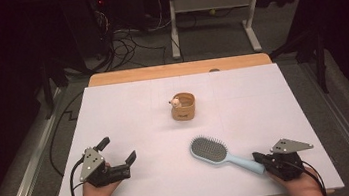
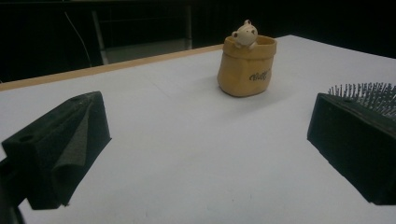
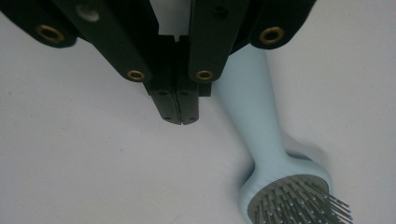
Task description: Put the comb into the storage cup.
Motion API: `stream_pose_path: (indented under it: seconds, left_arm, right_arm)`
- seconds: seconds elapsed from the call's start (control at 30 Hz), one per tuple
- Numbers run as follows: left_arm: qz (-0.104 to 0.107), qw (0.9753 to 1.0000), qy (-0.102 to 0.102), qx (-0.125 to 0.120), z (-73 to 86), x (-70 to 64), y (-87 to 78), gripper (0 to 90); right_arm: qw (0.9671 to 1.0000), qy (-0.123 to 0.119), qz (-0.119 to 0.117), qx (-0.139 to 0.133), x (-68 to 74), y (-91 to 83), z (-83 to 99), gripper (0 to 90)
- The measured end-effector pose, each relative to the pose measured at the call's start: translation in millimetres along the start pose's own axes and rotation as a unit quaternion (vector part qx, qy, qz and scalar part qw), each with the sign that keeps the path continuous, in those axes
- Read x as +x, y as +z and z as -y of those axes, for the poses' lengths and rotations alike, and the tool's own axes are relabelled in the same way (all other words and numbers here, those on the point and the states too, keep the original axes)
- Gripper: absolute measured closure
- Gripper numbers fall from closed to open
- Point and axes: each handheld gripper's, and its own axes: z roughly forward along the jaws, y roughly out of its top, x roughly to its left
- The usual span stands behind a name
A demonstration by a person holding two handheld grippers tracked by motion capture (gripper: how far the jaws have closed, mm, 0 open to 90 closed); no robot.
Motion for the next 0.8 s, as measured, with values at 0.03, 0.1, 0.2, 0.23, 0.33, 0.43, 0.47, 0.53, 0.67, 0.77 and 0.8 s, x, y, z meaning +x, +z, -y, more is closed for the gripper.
stream_pose_path:
  seconds: [0.03,0.1,0.2,0.23,0.33,0.43,0.47,0.53,0.67,0.77,0.8]
  left_arm:
    - [0.000,1.0000,-0.001,0.000,-0.2,0.0,0.0,0.3]
    - [-0.003,1.0000,0.002,-0.005,-0.4,-0.2,0.1,0.3]
    - [-0.004,1.0000,-0.001,-0.003,-0.5,-0.2,0.1,0.2]
    - [-0.006,1.0000,0.002,-0.004,-0.1,-0.2,0.4,0.3]
    - [-0.008,1.0000,-0.001,-0.004,-0.5,-0.2,0.2,0.3]
    - [-0.008,1.0000,-0.001,-0.005,0.0,-0.2,0.1,0.1]
    - [-0.007,1.0000,-0.002,-0.002,0.2,0.1,0.0,0.1]
    - [-0.008,1.0000,-0.001,0.001,1.1,0.2,0.4,0.1]
    - [-0.005,1.0000,0.003,0.004,2.2,-0.5,0.3,0.1]
    - [-0.002,1.0000,0.003,0.003,2.7,-1.1,0.8,0.1]
    - [-0.002,1.0000,0.003,0.006,2.8,-0.9,0.9,0.1]
  right_arm:
    - [1.0000,0.000,-0.001,0.002,1.0,-0.1,0.2,90.0]
    - [1.0000,-0.001,-0.003,0.004,2.4,0.3,0.5,90.0]
    - [0.9999,-0.006,-0.006,0.006,4.2,0.9,0.7,90.0]
    - [0.9999,-0.005,-0.007,0.007,5.2,0.8,0.6,90.0]
    - [0.9999,-0.009,-0.011,0.007,7.3,1.1,0.7,90.0]
    - [0.9998,-0.015,-0.014,0.007,9.1,1.6,0.4,90.0]
    - [0.9997,-0.015,-0.015,0.008,9.9,1.7,0.2,90.0]
    - [0.9997,-0.017,-0.016,0.009,11.2,1.9,0.0,90.0]
    - [0.9996,-0.020,-0.017,0.008,12.2,2.3,-0.3,90.0]
    - [0.9998,-0.015,-0.011,-0.004,9.6,-1.2,-1.6,90.0]
    - [0.9998,-0.011,-0.008,-0.013,7.8,-2.8,-2.2,90.0]
